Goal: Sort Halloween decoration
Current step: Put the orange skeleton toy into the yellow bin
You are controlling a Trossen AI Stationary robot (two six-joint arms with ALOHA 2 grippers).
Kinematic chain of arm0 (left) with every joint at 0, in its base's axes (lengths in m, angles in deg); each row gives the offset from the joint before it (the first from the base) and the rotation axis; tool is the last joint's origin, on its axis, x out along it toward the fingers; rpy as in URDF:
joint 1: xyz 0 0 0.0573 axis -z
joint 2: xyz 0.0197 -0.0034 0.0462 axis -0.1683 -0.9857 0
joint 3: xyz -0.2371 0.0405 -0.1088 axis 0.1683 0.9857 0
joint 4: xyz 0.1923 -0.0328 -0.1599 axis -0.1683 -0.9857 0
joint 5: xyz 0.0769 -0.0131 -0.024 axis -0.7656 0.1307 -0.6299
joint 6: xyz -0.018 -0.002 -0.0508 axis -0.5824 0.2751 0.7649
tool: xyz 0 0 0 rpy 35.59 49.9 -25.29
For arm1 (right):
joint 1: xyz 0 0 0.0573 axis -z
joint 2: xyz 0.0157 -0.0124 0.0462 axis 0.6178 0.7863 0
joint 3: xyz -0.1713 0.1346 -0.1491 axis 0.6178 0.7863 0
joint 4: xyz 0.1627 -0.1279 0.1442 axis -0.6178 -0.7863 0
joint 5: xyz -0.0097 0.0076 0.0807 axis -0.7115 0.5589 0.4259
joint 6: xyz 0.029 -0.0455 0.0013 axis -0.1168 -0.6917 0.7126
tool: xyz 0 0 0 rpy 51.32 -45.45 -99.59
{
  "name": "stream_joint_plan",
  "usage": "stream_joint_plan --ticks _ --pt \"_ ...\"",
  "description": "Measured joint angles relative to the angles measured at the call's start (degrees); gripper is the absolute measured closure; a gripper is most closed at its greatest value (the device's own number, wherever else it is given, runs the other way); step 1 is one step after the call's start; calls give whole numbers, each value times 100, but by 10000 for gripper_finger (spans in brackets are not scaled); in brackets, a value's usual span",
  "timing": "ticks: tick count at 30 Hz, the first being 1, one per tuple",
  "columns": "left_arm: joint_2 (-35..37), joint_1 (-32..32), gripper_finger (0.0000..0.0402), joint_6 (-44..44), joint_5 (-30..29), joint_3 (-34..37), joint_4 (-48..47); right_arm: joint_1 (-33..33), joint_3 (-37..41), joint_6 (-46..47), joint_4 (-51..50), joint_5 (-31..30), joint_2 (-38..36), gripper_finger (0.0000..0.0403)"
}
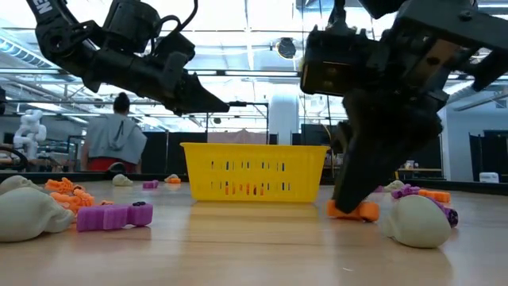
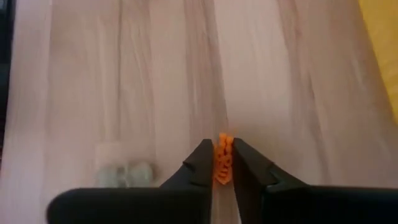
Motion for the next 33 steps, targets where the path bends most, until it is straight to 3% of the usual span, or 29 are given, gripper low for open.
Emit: stream_joint_plan --ticks 10,16,25,33 --pt "0 0 387 0 -18 -2 3 274 14 -91 -455 -33 -956 387" --pt "0 1 387 5 -18 -2 5 799 -283 -239 -719 -369 -1327 387" --pt "0 0 387 9 -20 -2 5 1758 -928 -1274 -1066 -326 -622 387" --pt "0 0 387 7 -20 -4 -68 2023 -1353 -1689 -1057 118 203 387"
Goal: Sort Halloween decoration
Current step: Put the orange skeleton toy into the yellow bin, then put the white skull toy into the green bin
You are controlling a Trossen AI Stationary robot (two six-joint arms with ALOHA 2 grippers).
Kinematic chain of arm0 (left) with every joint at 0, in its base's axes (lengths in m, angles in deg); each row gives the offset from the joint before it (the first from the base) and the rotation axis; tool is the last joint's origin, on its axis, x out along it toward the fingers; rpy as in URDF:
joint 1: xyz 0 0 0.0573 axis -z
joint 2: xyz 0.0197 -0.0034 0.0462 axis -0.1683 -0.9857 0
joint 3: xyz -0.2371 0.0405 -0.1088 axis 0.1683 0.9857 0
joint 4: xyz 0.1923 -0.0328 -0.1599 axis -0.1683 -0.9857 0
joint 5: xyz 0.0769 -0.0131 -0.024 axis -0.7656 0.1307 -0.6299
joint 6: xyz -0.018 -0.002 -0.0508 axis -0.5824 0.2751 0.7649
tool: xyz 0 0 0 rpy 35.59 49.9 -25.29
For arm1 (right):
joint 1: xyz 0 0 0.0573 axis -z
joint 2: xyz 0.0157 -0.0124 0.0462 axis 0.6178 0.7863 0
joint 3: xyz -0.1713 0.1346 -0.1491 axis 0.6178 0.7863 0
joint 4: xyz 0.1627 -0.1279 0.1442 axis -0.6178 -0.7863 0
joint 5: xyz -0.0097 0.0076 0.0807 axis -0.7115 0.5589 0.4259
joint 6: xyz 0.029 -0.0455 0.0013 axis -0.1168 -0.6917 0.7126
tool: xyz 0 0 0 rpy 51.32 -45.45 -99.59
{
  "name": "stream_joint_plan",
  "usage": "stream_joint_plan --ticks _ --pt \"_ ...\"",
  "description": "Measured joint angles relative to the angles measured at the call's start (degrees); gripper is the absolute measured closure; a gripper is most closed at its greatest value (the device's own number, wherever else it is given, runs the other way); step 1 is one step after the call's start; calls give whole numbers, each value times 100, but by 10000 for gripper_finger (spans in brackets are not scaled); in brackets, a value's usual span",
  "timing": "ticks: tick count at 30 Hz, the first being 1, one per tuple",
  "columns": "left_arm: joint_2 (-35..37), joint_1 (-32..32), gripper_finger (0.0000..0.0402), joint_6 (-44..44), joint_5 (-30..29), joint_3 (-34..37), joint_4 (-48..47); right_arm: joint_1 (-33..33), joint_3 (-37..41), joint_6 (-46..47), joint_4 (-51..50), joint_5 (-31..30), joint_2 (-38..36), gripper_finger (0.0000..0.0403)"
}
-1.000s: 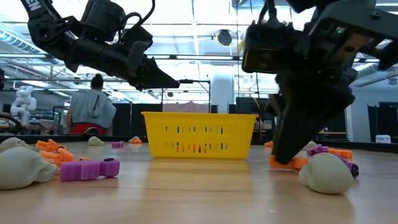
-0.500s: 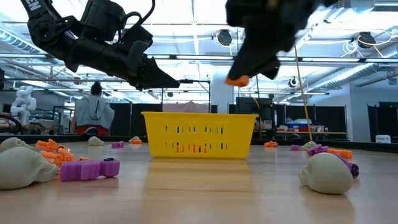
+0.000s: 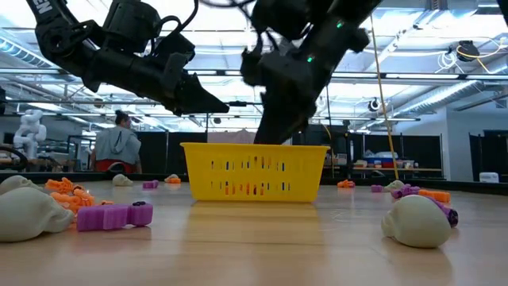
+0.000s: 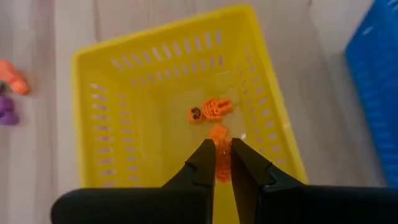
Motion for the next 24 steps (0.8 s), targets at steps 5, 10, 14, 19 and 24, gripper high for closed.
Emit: stream_joint_plan --ticks 5,10,14,19,24 --pt "0 2 387 0 17 0 -135 4 -85 -70 6 12 144 368" --pt "194 59 387 -1 308 0 -425 -57 -85 -177 8 -28 25 317" --pt "651 314 387 -5 331 -63 -1118 -142 -85 -417 -7 -14 -213 284" --pt "1356 929 387 42 345 -175 -2359 -282 -85 -760 9 -233 -477 306" --pt "1624 1725 387 416 145 -327 -3250 -377 -90 -942 48 -462 -596 382"
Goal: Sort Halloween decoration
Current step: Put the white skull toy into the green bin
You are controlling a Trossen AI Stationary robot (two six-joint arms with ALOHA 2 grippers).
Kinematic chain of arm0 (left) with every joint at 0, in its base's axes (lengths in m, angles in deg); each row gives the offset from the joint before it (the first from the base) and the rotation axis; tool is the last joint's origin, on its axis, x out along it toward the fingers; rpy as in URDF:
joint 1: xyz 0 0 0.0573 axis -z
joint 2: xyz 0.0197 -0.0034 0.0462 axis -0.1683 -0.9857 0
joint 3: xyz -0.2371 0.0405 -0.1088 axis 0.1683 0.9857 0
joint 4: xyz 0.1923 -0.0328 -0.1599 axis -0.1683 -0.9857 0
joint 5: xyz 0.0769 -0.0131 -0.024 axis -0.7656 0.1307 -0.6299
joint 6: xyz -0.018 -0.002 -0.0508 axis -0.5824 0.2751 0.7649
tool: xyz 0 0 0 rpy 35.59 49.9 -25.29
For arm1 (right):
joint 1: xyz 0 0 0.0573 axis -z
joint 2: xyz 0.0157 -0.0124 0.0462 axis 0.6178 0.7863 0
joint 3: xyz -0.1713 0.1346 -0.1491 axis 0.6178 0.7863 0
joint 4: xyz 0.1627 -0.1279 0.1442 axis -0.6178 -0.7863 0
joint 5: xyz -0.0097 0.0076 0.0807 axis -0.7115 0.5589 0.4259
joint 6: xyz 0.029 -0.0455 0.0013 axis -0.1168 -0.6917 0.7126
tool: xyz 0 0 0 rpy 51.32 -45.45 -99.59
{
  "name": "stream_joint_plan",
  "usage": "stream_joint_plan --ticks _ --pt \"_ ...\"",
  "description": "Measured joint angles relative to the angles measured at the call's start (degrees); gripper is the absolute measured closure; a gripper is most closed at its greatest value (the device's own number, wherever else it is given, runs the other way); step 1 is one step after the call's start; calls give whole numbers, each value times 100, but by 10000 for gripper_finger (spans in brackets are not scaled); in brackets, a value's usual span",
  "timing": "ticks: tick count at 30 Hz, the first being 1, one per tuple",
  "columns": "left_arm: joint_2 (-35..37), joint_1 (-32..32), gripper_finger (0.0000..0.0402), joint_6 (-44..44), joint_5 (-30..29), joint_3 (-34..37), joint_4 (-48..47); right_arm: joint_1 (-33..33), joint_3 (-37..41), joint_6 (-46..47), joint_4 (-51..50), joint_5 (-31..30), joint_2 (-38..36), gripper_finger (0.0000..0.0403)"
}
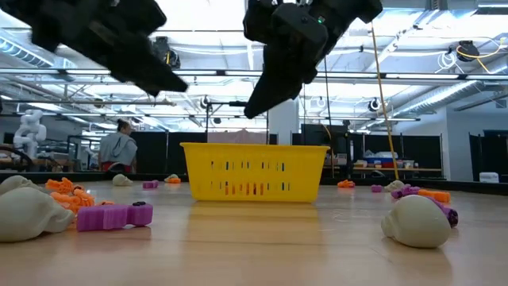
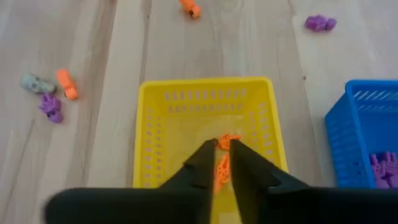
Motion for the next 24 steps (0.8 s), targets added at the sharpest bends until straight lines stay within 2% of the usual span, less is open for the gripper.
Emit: stream_joint_plan --ticks 2,5,10,17,24 --pt "-40 332 387 141 -266 -126 -334 -20 2 -60 -13 0 -12 396" --pt "-186 812 387 466 -683 -330 -810 -44 4 -58 75 -21 -19 394" --pt "-517 1588 387 1076 -949 -700 -1158 -131 6 -107 445 -192 -21 401" --pt "-1441 2579 387 1768 -1392 -1463 -1480 -201 8 -62 555 -615 -23 402" --pt "-2470 3050 387 2717 -1498 -2227 -1503 -186 8 -48 627 -774 -23 402"
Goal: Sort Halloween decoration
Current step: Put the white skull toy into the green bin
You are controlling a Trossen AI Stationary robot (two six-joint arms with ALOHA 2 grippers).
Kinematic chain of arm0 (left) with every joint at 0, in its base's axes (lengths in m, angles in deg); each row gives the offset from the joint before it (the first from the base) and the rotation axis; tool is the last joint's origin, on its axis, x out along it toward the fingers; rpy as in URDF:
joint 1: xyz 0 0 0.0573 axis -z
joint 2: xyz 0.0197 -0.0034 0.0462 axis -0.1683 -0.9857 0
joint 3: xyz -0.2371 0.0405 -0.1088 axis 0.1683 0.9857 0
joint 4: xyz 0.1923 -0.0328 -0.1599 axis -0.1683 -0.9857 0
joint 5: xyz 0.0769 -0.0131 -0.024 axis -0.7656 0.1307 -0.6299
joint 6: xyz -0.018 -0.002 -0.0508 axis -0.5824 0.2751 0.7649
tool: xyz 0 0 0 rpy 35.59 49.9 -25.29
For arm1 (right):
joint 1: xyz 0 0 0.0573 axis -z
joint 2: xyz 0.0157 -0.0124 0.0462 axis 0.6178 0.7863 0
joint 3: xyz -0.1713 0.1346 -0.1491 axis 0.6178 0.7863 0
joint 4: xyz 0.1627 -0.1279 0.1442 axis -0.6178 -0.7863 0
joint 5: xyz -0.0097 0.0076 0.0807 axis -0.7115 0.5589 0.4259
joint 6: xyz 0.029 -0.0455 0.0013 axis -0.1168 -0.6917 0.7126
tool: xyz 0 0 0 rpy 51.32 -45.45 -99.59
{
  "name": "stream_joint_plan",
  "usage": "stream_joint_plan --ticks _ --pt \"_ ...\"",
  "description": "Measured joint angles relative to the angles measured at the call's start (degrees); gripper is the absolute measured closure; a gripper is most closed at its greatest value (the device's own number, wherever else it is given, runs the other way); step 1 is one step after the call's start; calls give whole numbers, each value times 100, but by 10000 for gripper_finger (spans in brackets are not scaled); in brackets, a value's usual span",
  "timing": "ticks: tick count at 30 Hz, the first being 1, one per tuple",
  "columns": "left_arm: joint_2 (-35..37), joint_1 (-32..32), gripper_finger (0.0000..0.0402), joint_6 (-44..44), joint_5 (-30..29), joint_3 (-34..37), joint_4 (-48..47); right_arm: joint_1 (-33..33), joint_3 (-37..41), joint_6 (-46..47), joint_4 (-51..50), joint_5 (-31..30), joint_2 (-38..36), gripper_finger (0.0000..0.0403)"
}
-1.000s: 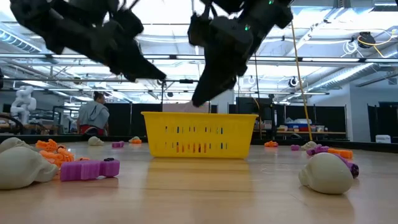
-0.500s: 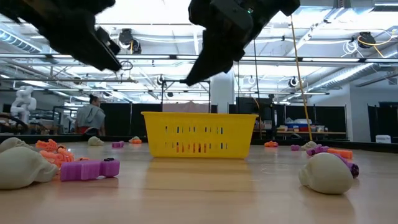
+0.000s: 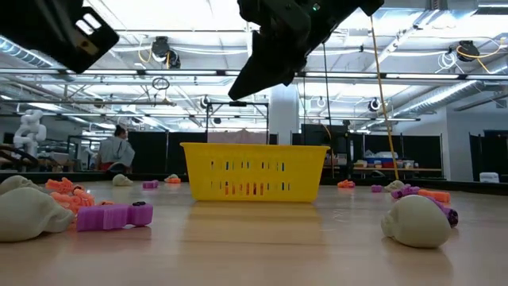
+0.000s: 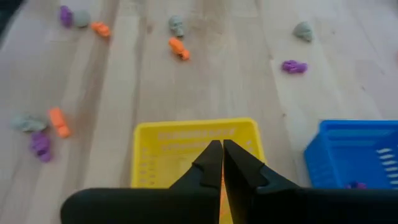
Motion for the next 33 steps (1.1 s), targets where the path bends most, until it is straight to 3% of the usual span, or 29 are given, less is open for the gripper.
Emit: stream_joint_plan --ticks 7,21,33 --pt "-858 318 372 151 -317 -533 -310 2 0 -57 -4 -155 0 403" --pt "-1367 203 227 1220 -526 -690 -284 0 0 -196 0 -156 0 403" --pt "-1539 200 217 1372 -651 -692 -349 -2 0 -274 2 -166 0 403"
